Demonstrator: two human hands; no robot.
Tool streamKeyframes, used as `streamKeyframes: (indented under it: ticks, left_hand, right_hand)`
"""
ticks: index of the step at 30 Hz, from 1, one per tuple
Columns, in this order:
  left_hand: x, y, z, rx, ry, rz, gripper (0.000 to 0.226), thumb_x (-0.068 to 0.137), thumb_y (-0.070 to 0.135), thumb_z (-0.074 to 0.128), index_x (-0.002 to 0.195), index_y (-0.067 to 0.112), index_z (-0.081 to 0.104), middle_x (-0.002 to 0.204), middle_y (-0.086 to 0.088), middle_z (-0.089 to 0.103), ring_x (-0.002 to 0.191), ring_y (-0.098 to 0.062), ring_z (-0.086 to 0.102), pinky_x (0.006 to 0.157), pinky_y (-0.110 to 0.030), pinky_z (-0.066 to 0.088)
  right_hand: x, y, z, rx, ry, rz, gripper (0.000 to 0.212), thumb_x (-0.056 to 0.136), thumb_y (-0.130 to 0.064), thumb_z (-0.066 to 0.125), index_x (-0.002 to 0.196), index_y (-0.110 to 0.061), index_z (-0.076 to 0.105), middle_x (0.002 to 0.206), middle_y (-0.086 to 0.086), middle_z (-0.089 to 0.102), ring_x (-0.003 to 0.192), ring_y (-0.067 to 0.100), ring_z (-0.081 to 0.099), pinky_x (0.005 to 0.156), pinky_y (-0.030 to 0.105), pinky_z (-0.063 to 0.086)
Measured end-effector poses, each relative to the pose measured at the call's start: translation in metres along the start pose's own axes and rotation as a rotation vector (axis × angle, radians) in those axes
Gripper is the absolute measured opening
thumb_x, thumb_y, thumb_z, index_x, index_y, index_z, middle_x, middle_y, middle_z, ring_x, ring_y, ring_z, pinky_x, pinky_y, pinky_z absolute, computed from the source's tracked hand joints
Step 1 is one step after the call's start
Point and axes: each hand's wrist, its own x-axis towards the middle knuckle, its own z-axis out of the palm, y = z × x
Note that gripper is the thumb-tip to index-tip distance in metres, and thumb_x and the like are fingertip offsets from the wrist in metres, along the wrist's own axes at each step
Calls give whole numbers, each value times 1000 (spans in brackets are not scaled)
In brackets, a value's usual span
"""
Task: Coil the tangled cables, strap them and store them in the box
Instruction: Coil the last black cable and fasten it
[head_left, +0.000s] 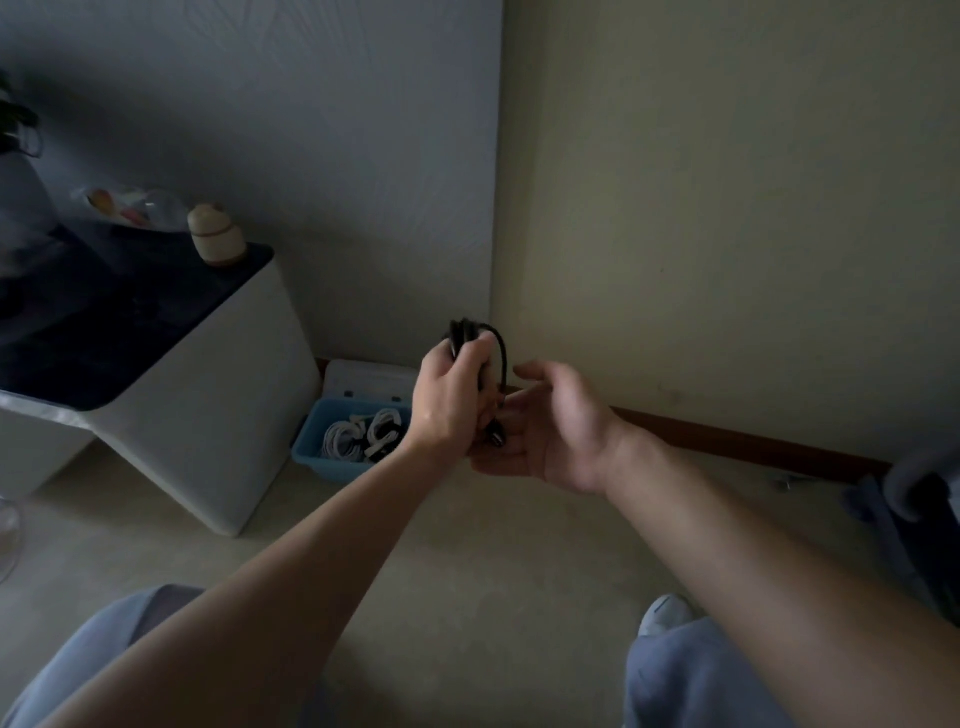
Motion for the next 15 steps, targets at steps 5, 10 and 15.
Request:
streamKeyframes:
  ticks: [5,10,15]
  left_hand:
    - [-9,-9,7,34,-4,-3,27,89,29,60,66,19,48,48,1,37,39,-16,33,42,-24,27]
    - [-10,-5,11,-127,109,-158,24,80,31,60,63,17,50,45,-4,32,39,-20,31,47,-30,25]
    - [-10,-8,9,-107,174,-149,36,93,19,58,59,26,65,56,5,57,56,-10,56,60,-30,46]
  right_hand:
    - [5,6,12,62,103,37,63,86,-67,50,79,-8,71,69,11,62,67,28,68,72,45,60]
    - [14,14,31,159,246,-14,46,89,-50,53,53,-21,56,50,-2,49,51,16,61,62,31,57]
    - [22,17,41,290,262,-46,34,93,-46,53,92,-22,77,92,1,78,91,22,70,69,31,52]
